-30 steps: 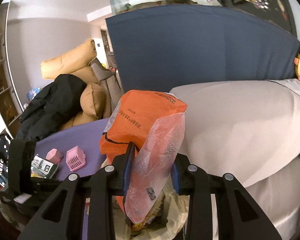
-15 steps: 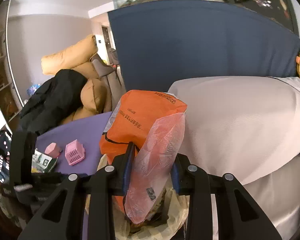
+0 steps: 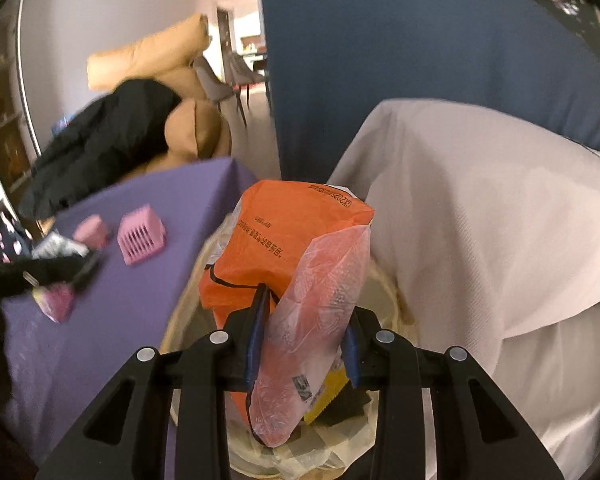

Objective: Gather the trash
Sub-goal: 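Carry both items over the bin and open both tools to drop them, then move both open tools back over the table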

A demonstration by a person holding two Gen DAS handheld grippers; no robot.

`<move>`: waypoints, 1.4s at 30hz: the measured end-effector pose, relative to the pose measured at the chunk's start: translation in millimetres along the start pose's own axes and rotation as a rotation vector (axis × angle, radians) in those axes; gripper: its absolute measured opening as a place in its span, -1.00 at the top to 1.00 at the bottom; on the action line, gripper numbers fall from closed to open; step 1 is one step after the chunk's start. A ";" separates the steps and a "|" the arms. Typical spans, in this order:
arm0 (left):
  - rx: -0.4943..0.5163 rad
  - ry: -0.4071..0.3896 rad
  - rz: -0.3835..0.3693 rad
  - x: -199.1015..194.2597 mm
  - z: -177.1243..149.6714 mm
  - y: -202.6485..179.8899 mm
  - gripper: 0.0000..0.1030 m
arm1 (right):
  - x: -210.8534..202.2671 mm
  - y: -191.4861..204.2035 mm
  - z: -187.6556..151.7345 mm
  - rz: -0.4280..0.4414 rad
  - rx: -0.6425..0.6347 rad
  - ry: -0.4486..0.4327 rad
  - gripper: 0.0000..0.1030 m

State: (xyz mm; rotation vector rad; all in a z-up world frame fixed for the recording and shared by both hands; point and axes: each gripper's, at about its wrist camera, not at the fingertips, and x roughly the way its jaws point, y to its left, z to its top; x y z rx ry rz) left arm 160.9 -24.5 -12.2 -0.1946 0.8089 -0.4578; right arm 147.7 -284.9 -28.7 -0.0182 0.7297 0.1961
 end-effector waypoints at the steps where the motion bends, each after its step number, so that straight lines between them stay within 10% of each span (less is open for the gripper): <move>1: 0.003 -0.010 0.021 -5.5 -1.9 5.2 -0.12 | 6.1 1.0 -3.6 0.000 0.000 0.021 0.39; 28: -0.298 -0.153 0.250 -91.6 -49.1 145.6 -0.16 | 87.8 19.8 -37.7 -0.002 0.045 0.309 0.25; 42: -0.370 -0.202 0.290 -116.9 -67.7 179.8 -0.25 | 8.0 38.7 9.8 -0.016 0.018 0.117 -0.24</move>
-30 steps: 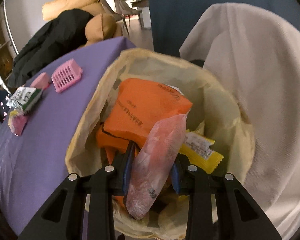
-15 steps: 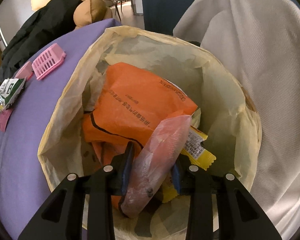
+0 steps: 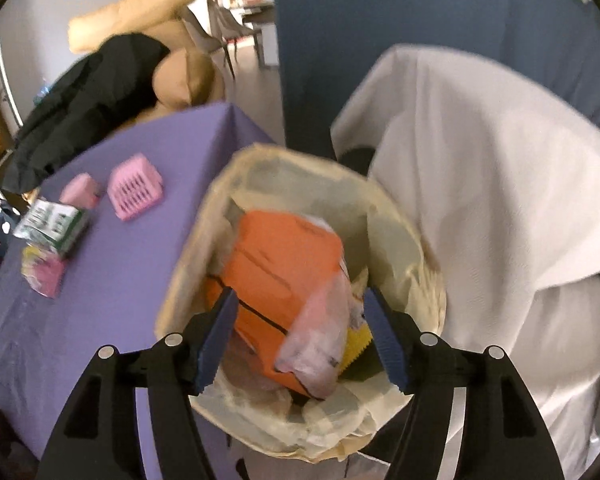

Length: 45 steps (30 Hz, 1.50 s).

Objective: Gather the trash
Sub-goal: 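Move both open tools back over the table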

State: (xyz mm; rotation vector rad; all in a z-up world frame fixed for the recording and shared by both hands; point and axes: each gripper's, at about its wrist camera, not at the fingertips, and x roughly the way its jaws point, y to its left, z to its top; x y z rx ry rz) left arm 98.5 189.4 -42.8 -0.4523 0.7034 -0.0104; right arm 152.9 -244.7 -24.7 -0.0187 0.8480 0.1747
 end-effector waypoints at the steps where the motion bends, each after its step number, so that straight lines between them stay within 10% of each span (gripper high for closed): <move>1: -0.004 -0.001 0.006 -0.6 0.1 2.7 -0.26 | -4.5 2.3 3.3 0.016 -0.004 -0.013 -0.24; 19: -0.035 0.038 0.051 1.8 -13.2 36.0 -0.26 | 21.8 171.8 -5.8 0.412 -0.303 0.050 -0.35; 37: 0.033 0.075 0.008 5.2 -5.4 63.9 -0.26 | 69.7 303.4 48.9 0.476 -0.672 0.046 -0.35; 45: 0.003 0.088 0.001 11.4 -3.5 76.7 -0.26 | 96.4 302.6 46.2 0.436 -0.700 0.103 -0.36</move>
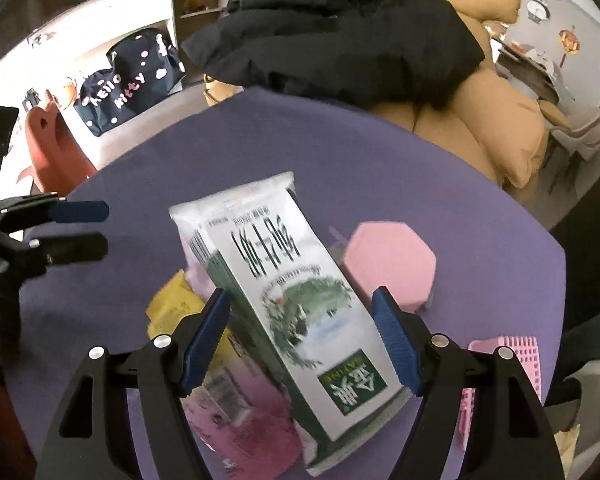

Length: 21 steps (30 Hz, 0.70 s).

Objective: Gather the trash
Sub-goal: 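Move both open tools back over the table, then grasp the white milk carton with the right tool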

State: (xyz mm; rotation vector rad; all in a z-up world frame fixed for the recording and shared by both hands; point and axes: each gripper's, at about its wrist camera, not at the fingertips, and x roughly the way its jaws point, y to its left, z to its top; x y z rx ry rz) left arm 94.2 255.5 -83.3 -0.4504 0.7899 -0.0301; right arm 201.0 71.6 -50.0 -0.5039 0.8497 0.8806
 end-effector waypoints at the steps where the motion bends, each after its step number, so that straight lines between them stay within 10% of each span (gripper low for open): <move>1: -0.004 0.004 -0.006 1.9 0.0 0.2 -0.26 | -3.8 -2.4 -4.9 0.021 0.012 -0.010 -0.36; 17: 0.034 0.024 -0.023 9.9 -2.5 -15.7 -0.26 | -34.3 -31.4 -44.1 0.035 0.230 -0.009 -0.04; 21: 0.046 0.030 -0.029 11.1 -2.5 -20.1 -0.26 | -60.0 -39.5 -54.8 0.059 0.316 -0.070 0.75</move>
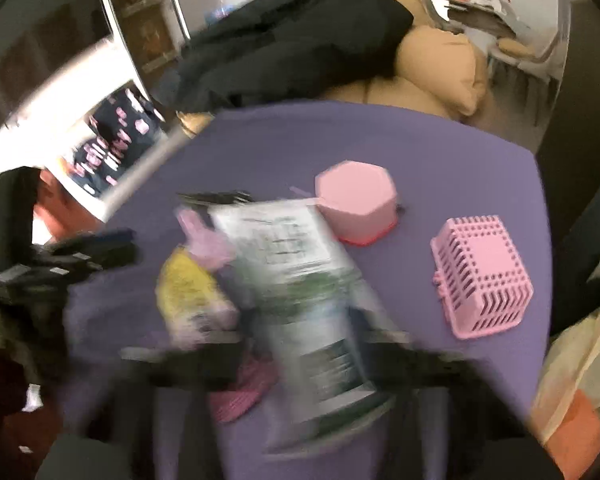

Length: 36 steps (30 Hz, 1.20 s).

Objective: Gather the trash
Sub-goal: 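Grasp the white milk carton with the right tool, then grasp the yellow-and-pink wrapper with the left tool while the right holds the carton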

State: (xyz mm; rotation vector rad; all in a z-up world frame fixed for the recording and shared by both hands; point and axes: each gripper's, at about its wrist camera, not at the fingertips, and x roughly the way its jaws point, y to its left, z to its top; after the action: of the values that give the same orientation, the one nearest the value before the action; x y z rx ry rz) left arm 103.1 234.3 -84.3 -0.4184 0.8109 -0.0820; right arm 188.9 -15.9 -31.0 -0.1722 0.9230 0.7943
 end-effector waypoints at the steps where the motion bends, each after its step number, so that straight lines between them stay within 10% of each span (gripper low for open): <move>1: 0.003 0.002 -0.001 0.5 -0.4 -1.3 -0.26 | -8.2 -1.6 -1.3 -0.014 0.006 -0.025 0.75; 9: 0.026 0.031 -0.031 7.1 -2.2 -15.0 -0.26 | -14.9 -4.5 -12.5 -0.021 -0.066 -0.010 0.67; 12: 0.035 0.022 -0.012 3.9 0.6 -15.6 -0.26 | -7.4 8.7 -10.6 0.029 -0.159 0.004 -0.07; 14: 0.044 0.017 0.004 0.1 3.4 -13.9 -0.26 | 2.2 20.4 -5.5 0.007 -0.255 0.024 -0.22; 23: 0.056 0.015 0.001 -5.4 4.5 -4.5 -0.26 | 49.7 20.5 11.5 -0.032 -0.316 0.150 -0.22; 29: 0.029 0.063 -0.035 5.7 -2.4 -6.4 -0.26 | 10.2 0.8 -7.3 0.043 -0.084 0.063 0.09; 36: -0.036 0.155 -0.139 21.6 -11.7 -24.8 -0.26 | -44.3 -18.1 -44.5 -0.102 0.065 -0.071 0.10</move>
State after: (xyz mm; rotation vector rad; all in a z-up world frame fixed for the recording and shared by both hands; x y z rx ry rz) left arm 111.8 202.7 -96.6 -0.5067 0.9358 -0.2317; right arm 157.0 -72.9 -27.7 -0.1319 0.8648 0.6715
